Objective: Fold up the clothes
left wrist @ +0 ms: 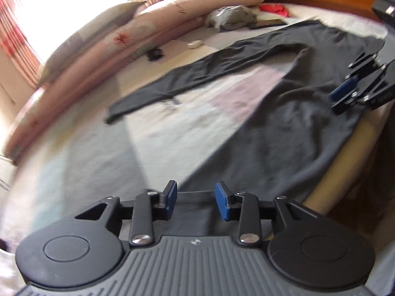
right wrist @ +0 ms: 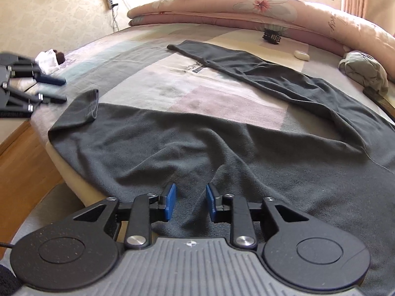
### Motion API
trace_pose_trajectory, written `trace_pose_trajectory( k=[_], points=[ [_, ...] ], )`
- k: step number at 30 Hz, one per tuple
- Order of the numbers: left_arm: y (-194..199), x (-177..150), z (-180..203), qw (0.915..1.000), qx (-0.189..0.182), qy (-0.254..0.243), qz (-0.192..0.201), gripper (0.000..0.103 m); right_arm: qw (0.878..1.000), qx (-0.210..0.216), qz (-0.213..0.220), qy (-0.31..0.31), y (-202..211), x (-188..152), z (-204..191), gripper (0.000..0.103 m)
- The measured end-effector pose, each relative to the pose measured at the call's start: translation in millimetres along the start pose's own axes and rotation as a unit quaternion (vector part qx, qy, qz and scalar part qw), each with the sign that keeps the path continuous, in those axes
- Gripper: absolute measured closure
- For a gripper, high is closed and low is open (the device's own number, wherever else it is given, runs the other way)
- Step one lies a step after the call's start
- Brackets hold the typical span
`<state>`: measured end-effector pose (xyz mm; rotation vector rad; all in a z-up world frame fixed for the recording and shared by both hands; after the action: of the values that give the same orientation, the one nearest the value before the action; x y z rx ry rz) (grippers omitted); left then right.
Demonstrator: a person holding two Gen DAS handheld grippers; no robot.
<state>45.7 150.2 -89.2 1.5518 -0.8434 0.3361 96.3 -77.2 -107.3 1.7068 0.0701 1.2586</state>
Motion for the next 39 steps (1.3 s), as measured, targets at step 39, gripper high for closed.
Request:
trace_pose_trajectory(
  k=[39],
  points=[
    [-26.2, -68.6, -70.8, 0.9766, 0.06, 0.195, -0.067, 0.043, 0.997, -0.054, 0.002, -0.046, 16.8, -8.8, 28.3, 0.052]
  ],
)
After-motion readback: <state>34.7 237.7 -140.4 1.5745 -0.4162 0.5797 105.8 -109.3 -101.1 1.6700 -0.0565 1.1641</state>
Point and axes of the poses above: each gripper's, at about its wrist camera, not at the fingertips, and y roughly against the way its jaws point, z to its right, x to its top, the point moved 7 cm from there along -y, roughly the way its jaws point, and after that the axes turned 9 degrees about y, right-handed, at the moved point
